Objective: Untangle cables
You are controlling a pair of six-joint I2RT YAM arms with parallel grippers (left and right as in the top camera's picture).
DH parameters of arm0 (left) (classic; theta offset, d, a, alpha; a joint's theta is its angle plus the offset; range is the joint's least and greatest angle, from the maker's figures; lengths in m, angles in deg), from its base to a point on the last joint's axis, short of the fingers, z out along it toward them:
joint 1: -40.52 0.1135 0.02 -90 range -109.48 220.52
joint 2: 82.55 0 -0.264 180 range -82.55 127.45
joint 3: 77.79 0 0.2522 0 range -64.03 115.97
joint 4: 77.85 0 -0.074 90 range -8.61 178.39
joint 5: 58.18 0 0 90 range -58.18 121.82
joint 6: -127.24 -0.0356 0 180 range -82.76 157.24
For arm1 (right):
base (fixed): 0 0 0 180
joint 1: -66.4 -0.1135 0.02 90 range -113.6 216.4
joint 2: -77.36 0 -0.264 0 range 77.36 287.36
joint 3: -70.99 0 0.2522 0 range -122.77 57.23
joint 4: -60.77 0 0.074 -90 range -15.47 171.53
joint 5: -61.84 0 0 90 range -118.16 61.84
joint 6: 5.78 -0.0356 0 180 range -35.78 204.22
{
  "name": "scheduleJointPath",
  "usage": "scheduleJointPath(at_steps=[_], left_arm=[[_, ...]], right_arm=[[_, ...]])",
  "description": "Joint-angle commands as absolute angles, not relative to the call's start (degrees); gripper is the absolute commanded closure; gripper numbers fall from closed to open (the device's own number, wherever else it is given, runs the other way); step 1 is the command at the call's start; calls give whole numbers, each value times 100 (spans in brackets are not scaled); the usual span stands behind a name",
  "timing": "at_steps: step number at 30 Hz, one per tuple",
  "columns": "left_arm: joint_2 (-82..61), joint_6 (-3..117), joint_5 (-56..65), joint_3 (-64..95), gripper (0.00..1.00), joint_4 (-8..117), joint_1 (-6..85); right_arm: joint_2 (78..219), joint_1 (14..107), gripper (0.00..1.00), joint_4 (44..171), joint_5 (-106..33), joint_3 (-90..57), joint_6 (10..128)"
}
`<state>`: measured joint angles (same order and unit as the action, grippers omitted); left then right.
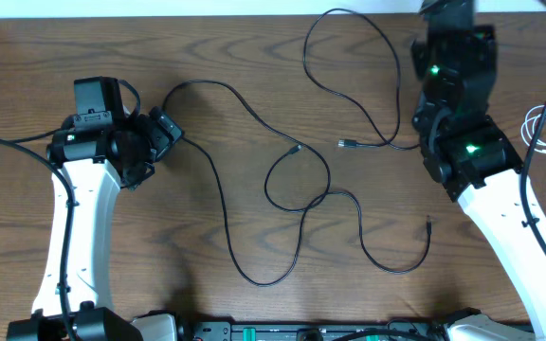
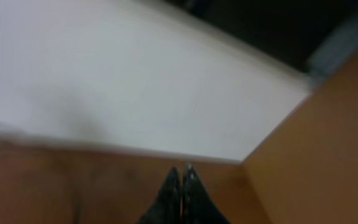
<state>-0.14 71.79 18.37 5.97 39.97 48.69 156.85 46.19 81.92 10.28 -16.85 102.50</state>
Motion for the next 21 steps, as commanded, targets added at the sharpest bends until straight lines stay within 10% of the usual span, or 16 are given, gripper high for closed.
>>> scheduleJointPath(at_steps=[1, 7, 14, 17, 21], left_arm=[[8, 7203, 1832, 627, 2, 3975, 4886], [8, 7205, 1832, 627, 2, 3975, 4886], [8, 7205, 1832, 627, 2, 3975, 4886], [8, 7203, 1832, 627, 2, 3975, 4886], [8, 7205, 1832, 627, 2, 3975, 4886]], right_arm=[[15700, 4628, 92, 8877, -4, -1683, 9710], [15943, 4816, 81, 10142, -1114, -1679, 8906], [16587, 5072, 44, 10649, -2004, -1677, 8595], [16891, 5072, 13, 10739, -2140, -1677, 8595], [17285, 5069, 10, 10778, -2277, -1677, 8344]])
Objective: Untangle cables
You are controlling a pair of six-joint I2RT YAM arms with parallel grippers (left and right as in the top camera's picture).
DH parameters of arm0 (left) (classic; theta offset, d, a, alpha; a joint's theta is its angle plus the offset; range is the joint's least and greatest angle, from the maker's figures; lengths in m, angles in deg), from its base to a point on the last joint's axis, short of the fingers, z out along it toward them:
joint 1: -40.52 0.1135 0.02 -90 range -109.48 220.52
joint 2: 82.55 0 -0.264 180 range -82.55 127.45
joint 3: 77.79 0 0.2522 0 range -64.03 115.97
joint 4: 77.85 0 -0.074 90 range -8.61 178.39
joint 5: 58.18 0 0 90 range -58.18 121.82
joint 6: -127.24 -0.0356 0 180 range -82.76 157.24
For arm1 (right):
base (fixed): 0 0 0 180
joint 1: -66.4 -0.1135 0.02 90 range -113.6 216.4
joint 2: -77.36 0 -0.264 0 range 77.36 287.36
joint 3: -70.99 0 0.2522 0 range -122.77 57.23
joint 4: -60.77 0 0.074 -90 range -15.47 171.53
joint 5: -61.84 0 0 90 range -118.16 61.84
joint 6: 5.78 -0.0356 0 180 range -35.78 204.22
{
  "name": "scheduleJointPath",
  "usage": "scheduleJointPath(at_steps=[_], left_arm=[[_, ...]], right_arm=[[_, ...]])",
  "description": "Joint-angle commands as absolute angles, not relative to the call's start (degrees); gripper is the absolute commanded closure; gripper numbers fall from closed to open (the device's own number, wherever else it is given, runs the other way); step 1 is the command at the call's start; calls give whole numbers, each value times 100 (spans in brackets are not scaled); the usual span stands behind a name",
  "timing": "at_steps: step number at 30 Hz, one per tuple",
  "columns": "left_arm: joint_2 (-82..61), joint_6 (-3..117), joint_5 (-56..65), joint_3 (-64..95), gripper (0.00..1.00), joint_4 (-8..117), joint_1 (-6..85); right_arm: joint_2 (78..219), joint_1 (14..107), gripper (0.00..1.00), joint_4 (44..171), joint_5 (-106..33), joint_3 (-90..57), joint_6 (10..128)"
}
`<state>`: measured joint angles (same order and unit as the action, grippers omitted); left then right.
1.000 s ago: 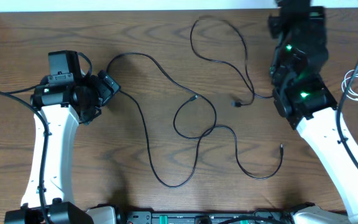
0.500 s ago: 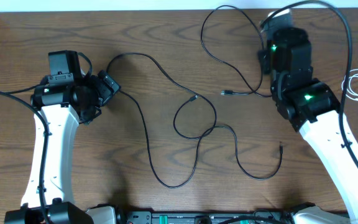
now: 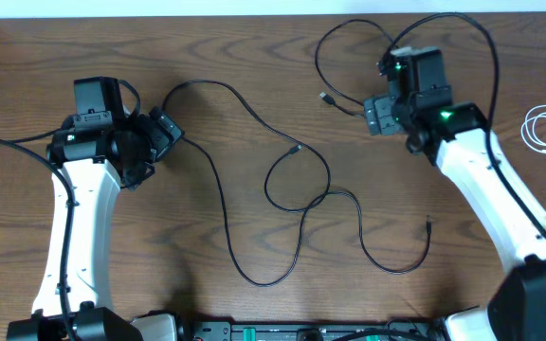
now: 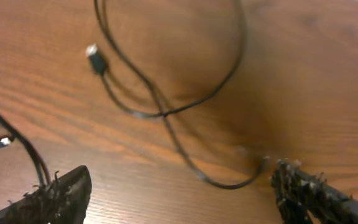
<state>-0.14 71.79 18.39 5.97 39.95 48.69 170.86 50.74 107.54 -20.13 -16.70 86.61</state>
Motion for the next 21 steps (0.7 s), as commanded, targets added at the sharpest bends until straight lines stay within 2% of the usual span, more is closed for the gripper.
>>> scheduleJointPath(at_steps=[1, 5, 8, 12, 13, 15, 17, 21], left_arm=[[8, 7203, 1832, 627, 2, 3975, 4886], [8, 7203, 1832, 627, 2, 3975, 4886], [8, 7205, 1832, 627, 2, 3975, 4886], [8, 7205, 1832, 627, 2, 3975, 4886], [8, 7205, 1832, 627, 2, 3975, 4886], [8, 7205, 1832, 627, 2, 3975, 4886], [8, 7205, 1832, 627, 2, 3975, 4886], [8, 7203, 1832, 627, 2, 3975, 4886]], right_arm=[[17374, 5069, 10, 10776, -2279, -1677, 8178], [17748, 5072, 10, 10748, -2277, -1677, 7684], [18006, 5072, 5, 10612, -2275, -1677, 7653], [18353, 5065, 4, 10313, -2277, -1677, 8220], [18399, 5065, 6, 10275, -2275, -1679, 8434], [18421, 5065, 20, 10236, -2275, -1679, 8740], [18393, 5058, 15, 10142, -2273, -1681, 8897], [18391, 5056, 20, 9945, -2273, -1679, 9929]])
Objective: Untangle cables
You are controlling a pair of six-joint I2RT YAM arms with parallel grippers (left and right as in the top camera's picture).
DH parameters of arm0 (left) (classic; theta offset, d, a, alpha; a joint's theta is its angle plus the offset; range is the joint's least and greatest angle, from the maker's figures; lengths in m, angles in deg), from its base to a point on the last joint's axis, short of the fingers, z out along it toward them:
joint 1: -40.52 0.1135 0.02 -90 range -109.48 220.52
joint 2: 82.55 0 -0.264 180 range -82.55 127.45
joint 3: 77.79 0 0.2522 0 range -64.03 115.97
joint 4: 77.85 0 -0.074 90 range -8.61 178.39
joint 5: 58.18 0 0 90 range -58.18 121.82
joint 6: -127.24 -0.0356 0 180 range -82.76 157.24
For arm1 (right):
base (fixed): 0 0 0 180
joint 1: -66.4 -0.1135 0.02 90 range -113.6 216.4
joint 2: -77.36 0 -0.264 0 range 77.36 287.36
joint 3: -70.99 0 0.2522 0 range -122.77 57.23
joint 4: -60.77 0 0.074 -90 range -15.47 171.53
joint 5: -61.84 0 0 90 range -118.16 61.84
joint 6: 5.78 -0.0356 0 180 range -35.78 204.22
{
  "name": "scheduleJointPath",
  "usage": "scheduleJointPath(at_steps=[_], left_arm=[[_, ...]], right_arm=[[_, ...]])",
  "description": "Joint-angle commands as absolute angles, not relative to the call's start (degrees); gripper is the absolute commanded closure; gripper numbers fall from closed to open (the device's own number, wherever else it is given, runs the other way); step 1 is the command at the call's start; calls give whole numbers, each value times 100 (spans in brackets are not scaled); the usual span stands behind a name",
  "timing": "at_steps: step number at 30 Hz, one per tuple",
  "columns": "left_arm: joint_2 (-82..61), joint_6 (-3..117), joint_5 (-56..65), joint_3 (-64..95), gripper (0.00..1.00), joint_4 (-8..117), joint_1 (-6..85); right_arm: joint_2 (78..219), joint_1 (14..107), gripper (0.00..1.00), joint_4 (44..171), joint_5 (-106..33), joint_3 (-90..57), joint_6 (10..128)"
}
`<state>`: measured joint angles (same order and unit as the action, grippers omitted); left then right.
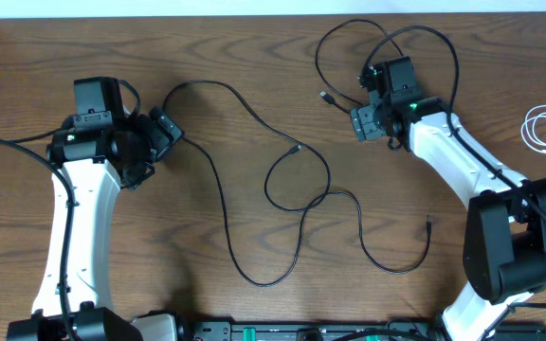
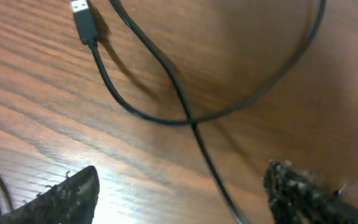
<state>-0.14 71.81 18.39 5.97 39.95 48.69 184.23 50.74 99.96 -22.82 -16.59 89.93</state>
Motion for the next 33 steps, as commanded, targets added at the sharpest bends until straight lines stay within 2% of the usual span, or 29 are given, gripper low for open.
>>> scheduleJointPath(at_steps=[1, 5, 8, 23, 27, 33], left_arm=[[8, 7203, 1832, 627, 2, 3975, 4886], [8, 7205, 1832, 627, 2, 3975, 4886], [8, 7203, 1832, 627, 2, 3975, 4886], [8, 7203, 1832, 627, 2, 3975, 4886], [8, 7203, 1832, 627, 2, 3975, 4886], [8, 7203, 1832, 627, 2, 3975, 4886]], right_arm=[[18417, 5056, 20, 9913, -2273, -1679, 10316], [18535, 5056, 20, 9790, -2275, -1679, 11719], [18684, 5069, 20, 9607, -2271, -1679, 12193], [19612, 5152, 14, 8503, -2271, -1679, 12204], [19848, 5159, 20, 8418, -2264, -1679, 12202], [19936, 5257, 43, 8488, -2253, -1679, 12200]])
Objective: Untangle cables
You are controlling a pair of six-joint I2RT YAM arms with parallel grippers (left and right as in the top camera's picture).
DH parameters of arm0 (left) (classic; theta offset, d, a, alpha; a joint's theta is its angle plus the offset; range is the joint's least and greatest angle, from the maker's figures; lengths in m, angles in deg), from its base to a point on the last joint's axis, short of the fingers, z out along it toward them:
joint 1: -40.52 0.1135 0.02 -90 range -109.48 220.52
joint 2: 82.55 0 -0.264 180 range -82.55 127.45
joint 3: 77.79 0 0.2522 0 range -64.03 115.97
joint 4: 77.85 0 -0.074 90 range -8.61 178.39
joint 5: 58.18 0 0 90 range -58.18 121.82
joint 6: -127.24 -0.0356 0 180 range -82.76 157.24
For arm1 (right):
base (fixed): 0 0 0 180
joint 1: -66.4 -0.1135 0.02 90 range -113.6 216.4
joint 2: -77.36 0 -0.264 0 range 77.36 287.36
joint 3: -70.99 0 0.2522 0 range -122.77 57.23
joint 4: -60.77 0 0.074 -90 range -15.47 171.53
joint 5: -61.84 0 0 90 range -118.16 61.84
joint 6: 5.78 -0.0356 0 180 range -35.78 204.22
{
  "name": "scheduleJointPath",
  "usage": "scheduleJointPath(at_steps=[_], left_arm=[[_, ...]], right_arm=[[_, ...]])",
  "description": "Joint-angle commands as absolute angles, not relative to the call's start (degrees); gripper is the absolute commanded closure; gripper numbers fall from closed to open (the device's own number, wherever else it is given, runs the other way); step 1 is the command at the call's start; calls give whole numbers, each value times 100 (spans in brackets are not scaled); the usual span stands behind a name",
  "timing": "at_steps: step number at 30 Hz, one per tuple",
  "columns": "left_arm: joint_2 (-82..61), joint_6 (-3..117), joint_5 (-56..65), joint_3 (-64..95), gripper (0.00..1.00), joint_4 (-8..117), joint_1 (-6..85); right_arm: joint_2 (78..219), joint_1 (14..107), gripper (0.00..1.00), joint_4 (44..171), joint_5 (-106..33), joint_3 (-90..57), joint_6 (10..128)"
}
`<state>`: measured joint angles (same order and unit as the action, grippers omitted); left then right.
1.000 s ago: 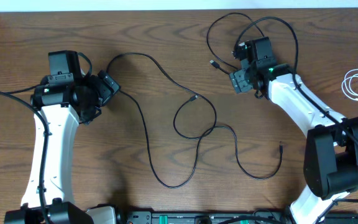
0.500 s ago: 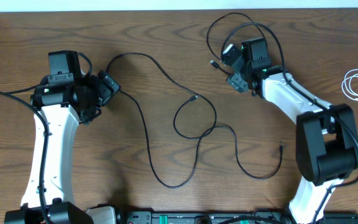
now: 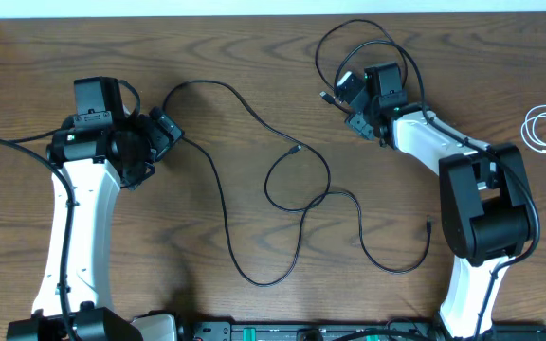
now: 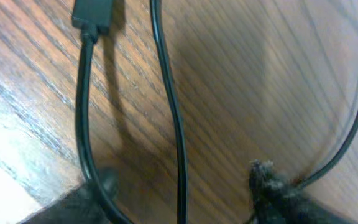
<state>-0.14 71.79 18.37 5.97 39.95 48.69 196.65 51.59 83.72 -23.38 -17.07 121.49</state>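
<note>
A long black cable (image 3: 303, 204) winds across the middle of the table, with its plugs at mid-table and front right. My left gripper (image 3: 165, 128) sits where its two runs meet and looks shut on it. A second black cable (image 3: 322, 47) lies looped at the back, its USB plug (image 4: 94, 14) just left of my right gripper (image 3: 351, 100). In the right wrist view, my right gripper (image 4: 176, 190) is open and low over the wood. One strand (image 4: 174, 118) runs between its fingers (image 4: 272, 186), and the plug's strand (image 4: 82, 124) passes the left finger.
A coiled white cable lies at the right edge. The brown wooden table (image 3: 112, 275) ends at a white wall at the back. The right arm stretches from the front right across to the back loop.
My right gripper has moved a little left and back toward the USB plug and sits lower, now with one strand between its open fingers. The back loop has drawn in. The left arm is unchanged.
At first my right gripper was shut and raised at the back right, with the second cable stretched toward it. Then it was open over that cable, which lay looped at the back. It has since come lower and further left. The left arm never moved.
</note>
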Motion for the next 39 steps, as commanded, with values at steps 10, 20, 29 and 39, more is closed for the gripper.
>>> scheduleJointPath(at_steps=[10, 20, 29, 39], left_arm=[[8, 7203, 1832, 627, 2, 3975, 4886], [8, 7203, 1832, 627, 2, 3975, 4886], [8, 7203, 1832, 627, 2, 3975, 4886], [8, 7205, 1832, 627, 2, 3975, 4886]], right_arm=[[19934, 5281, 71, 8759, -2260, -1679, 12198], [19897, 5281, 99, 8936, -2802, -1679, 11439], [18828, 5288, 99, 8905, -4393, -1681, 10901], [16592, 5485, 99, 8761, -5062, -1681, 10198]])
